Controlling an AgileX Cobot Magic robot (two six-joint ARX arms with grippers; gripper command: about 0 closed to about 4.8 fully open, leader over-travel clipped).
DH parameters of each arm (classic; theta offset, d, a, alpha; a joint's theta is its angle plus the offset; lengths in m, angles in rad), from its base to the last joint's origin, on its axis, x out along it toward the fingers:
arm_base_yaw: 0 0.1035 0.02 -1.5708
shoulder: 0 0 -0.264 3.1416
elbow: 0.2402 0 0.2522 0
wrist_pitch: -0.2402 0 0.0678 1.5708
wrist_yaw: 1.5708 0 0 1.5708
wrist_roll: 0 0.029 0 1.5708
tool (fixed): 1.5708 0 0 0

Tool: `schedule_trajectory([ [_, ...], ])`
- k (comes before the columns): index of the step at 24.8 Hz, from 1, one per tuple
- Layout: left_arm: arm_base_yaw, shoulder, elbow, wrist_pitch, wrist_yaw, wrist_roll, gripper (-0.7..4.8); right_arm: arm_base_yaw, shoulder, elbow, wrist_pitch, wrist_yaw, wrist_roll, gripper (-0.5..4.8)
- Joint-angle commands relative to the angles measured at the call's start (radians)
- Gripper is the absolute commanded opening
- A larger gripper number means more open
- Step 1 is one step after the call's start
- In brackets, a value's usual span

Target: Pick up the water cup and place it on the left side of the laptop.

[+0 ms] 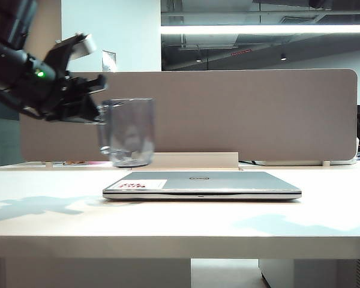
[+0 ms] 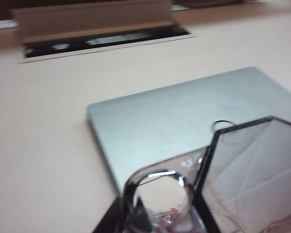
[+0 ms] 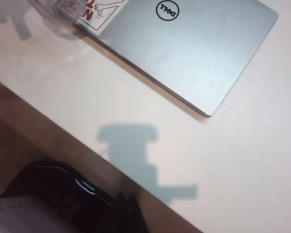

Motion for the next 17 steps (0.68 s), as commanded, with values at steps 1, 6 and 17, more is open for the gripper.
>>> schedule_trajectory([
  [1, 0.047, -0.006, 0.008, 0.0, -0.072, -0.006, -0.06, 0.0, -0.003, 0.003, 0.0, 0.004, 0.01, -0.06],
  [6, 0.098, -0.005, 0.008, 0.0, -0.17, -0.006, -0.06, 0.0, -0.003, 0.003, -0.001, 0.004, 0.01, -0.06],
  [17, 0.121, 0.106, 0.072, 0.021, -0.232, -0.007, -0.06, 0.0, -0.003, 0.003, 0.001, 0.004, 0.013, -0.06],
])
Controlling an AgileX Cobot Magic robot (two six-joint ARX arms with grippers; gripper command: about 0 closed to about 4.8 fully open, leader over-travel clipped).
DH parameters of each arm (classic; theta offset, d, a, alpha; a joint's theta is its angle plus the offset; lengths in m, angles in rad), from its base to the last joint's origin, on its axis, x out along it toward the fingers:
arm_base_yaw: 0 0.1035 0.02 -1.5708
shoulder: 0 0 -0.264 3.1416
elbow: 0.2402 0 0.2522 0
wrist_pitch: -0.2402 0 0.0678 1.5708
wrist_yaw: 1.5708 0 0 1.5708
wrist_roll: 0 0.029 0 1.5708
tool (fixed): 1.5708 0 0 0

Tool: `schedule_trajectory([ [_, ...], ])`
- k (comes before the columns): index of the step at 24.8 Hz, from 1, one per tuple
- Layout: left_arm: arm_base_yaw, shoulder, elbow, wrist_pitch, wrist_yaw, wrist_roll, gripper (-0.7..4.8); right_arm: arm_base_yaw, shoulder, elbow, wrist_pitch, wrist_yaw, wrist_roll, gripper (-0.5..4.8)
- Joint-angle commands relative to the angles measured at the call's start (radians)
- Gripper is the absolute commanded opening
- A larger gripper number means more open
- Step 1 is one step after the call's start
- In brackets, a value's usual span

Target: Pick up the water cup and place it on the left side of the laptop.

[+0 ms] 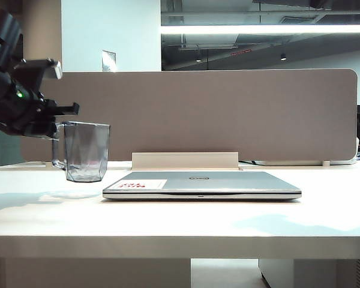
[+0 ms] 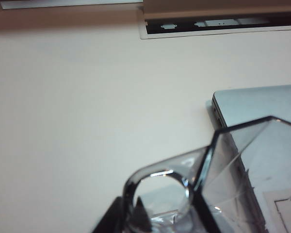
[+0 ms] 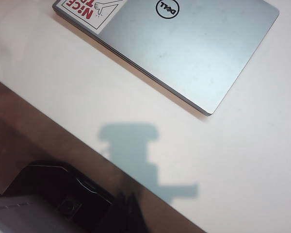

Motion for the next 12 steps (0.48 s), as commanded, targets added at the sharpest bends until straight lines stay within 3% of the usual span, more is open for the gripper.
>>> schedule_trajectory([
  [1, -0.002, 0.01, 0.032, 0.022, 0.001, -0.008, -0.06, 0.0, -0.003, 0.003, 0.005, 0.004, 0.007, -0.06],
  [5, 0.013, 0.046, 0.088, 0.015, -0.034, -0.011, -0.06, 0.0, -0.003, 0.003, 0.002, 0.003, 0.008, -0.06],
  [9, 0.061, 0.109, 0.158, -0.061, 0.029, -0.1, -0.06, 0.0, -0.003, 0.003, -0.017, 0.004, 0.023, -0.06],
  [12, 0.066, 0.109, 0.158, -0.109, 0.027, -0.095, -0.06, 0.0, -0.003, 0.003, -0.019, 0.004, 0.023, -0.06],
])
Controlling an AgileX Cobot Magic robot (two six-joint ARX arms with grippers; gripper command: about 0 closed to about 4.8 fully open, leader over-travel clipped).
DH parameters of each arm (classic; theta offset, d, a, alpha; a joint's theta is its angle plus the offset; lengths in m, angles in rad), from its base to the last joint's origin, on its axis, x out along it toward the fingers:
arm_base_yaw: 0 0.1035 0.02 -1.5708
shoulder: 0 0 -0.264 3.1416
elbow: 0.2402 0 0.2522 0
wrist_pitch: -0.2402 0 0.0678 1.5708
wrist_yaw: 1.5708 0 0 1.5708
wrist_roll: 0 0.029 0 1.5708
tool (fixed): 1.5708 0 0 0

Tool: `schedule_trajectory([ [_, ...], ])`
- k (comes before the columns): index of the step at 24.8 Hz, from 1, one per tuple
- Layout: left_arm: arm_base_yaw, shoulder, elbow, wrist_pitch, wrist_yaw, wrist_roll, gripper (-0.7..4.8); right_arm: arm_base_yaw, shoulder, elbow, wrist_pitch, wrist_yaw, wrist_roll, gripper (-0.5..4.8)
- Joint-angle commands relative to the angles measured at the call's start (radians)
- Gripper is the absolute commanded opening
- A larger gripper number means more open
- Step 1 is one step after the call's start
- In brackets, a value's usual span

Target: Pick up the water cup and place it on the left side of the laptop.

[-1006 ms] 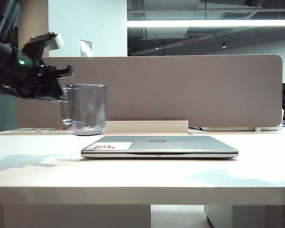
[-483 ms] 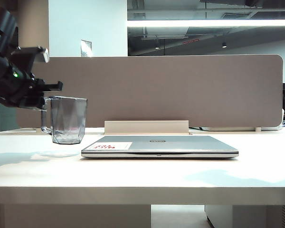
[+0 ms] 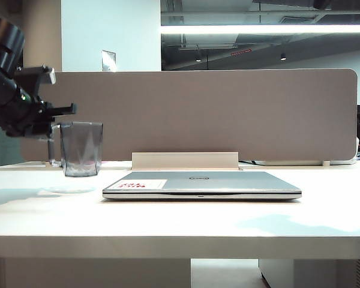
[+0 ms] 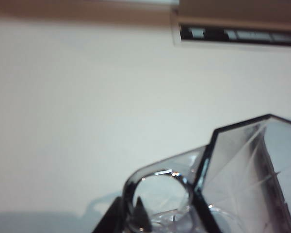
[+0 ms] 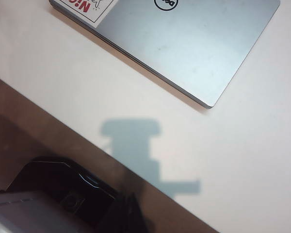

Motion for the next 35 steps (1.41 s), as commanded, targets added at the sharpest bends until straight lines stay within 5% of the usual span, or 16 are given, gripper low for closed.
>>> schedule_trajectory([
  [1, -0.001, -0.006, 0.003, -0.039, 0.018, -0.002, -0.06, 0.001, -0.003, 0.003, 0.005, 0.004, 0.006, -0.06],
  [25, -0.001, 0.05, 0.002, -0.065, 0.016, 0.008, -0.04, 0.001, -0.003, 0.003, 0.002, 0.004, 0.009, -0.06],
  [35, -0.001, 0.05, 0.002, -0.1, 0.019, 0.03, 0.35, 0.001, -0.003, 0.003, 0.002, 0.003, 0.009, -0.06],
])
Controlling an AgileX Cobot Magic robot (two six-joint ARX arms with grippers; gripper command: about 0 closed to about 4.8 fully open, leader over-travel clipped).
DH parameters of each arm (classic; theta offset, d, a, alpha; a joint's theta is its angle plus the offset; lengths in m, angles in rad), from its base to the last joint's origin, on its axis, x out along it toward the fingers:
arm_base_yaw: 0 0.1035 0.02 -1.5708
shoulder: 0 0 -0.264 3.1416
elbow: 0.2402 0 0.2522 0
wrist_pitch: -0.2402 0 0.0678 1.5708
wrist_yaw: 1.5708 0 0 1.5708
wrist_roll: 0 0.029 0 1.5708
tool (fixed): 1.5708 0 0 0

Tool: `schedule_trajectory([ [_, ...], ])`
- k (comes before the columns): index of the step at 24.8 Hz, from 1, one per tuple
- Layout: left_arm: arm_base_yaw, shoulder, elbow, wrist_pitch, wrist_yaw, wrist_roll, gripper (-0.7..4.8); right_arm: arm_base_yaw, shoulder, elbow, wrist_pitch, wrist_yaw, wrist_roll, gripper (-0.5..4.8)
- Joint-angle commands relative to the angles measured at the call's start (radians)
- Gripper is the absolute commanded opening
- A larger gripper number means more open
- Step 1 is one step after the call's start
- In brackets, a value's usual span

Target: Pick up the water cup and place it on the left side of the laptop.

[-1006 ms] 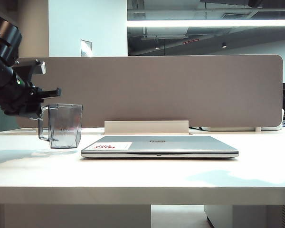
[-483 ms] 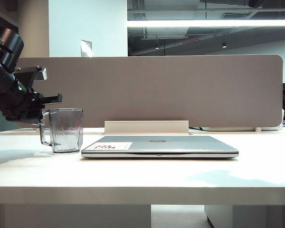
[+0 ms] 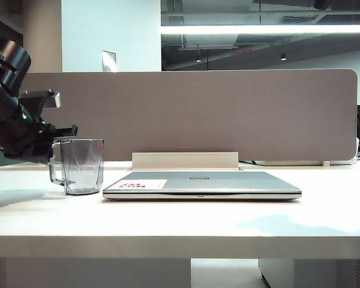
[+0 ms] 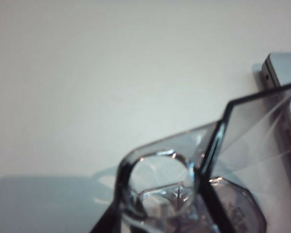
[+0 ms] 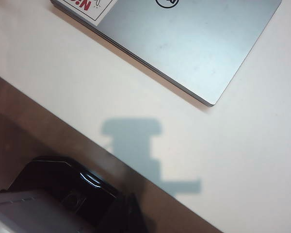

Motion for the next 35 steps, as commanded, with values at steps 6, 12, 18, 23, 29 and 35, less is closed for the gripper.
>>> schedule_trajectory([
  [6, 0.001, -0.013, 0.001, -0.032, 0.0, 0.008, 1.22, 0.0, -0.003, 0.003, 0.006, 0.004, 0.003, -0.06],
  [12, 0.001, -0.078, 0.002, -0.15, -0.001, 0.068, 1.22, 0.0, -0.003, 0.003, 0.006, 0.003, 0.004, -0.06],
  [18, 0.001, -0.183, 0.002, -0.354, 0.0, 0.067, 1.2, 0.0, -0.003, 0.003, 0.008, 0.004, 0.003, -0.06],
  [23, 0.0, -0.319, 0.0, -0.53, 0.089, 0.064, -0.06, 0.0, -0.03, 0.003, 0.006, 0.004, 0.005, -0.06],
  [29, -0.01, -0.477, -0.137, -0.478, 0.12, 0.049, -0.06, 0.0, -0.195, -0.059, 0.047, 0.01, 0.054, -0.06],
  [35, -0.011, -0.602, -0.217, -0.46, 0.12, 0.021, -0.06, 0.0, -0.425, -0.313, 0.22, 0.053, 0.126, -0.06],
])
